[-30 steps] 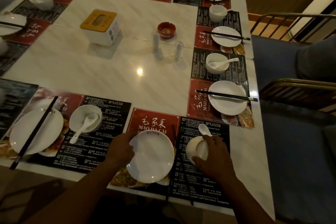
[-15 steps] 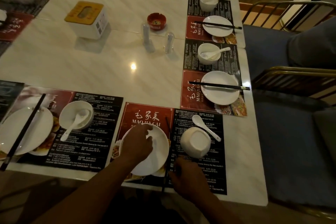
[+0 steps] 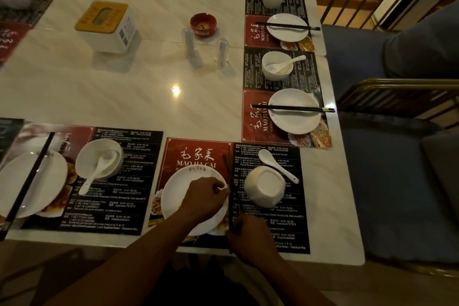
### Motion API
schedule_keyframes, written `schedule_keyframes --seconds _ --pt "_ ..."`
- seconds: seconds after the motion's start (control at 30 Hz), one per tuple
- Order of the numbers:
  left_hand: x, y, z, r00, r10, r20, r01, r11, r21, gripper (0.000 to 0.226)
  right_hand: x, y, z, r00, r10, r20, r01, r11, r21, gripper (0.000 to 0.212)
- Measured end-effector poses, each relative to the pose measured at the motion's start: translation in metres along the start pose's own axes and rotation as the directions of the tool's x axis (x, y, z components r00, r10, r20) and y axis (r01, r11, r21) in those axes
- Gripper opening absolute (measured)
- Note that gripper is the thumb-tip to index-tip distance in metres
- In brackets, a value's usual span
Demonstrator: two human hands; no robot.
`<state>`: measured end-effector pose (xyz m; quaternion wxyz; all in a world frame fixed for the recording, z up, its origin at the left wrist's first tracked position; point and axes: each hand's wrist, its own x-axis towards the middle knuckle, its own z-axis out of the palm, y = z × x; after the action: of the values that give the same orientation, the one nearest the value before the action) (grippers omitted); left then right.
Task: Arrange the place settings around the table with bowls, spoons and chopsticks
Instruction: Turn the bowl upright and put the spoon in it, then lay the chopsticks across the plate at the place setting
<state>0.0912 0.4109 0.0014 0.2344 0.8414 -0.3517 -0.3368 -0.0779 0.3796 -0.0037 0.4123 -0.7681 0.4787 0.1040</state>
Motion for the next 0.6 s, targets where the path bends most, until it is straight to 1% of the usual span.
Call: schedule_keyframes --seconds 0.07,0.17,0.27,0.33,0.43,0.5,0.6 --pt "-0.002 0.005 0.002 1.0 0.008 0.023 -0.006 0.999 -0.053 0.037 -0.004 -0.001 -0.004 0.999 -0.046 0.001 0.046 0.999 0.014 0.017" --pt "-0.005 0.009 0.001 1.0 -0.012 0.024 0.015 0.99 -0.138 0.028 -0.008 -0.007 -0.009 0.991 -0.135 -0.012 0.135 0.991 0.013 0.017" --pt "-0.006 0.004 -0.007 0.997 -0.06 0.038 0.067 0.972 -0.227 0.025 -0.007 -0.006 -0.009 0.983 -0.177 -0.05 0.178 0.984 0.019 0.026" --pt "-0.007 -0.005 -0.015 0.997 -0.073 0.031 0.078 0.974 -0.215 0.026 -0.004 0.002 -0.01 0.974 -0.179 -0.142 0.167 0.981 -0.094 0.025" --pt "-0.008 -0.023 -0.03 0.991 -0.129 0.019 0.131 0.974 -0.184 0.03 0.002 0.019 -0.006 0.943 -0.21 -0.258 0.134 0.95 -0.283 0.009" --pt "-0.009 -0.035 -0.039 0.984 -0.176 0.026 0.178 0.97 -0.167 0.032 0.007 0.025 0.001 0.945 -0.217 -0.246 0.121 0.927 -0.355 0.005" --pt "-0.01 -0.046 -0.048 0.975 -0.22 0.02 0.221 0.968 -0.124 0.028 0.011 0.024 0.008 0.954 -0.211 -0.215 0.114 0.913 -0.391 0.014"
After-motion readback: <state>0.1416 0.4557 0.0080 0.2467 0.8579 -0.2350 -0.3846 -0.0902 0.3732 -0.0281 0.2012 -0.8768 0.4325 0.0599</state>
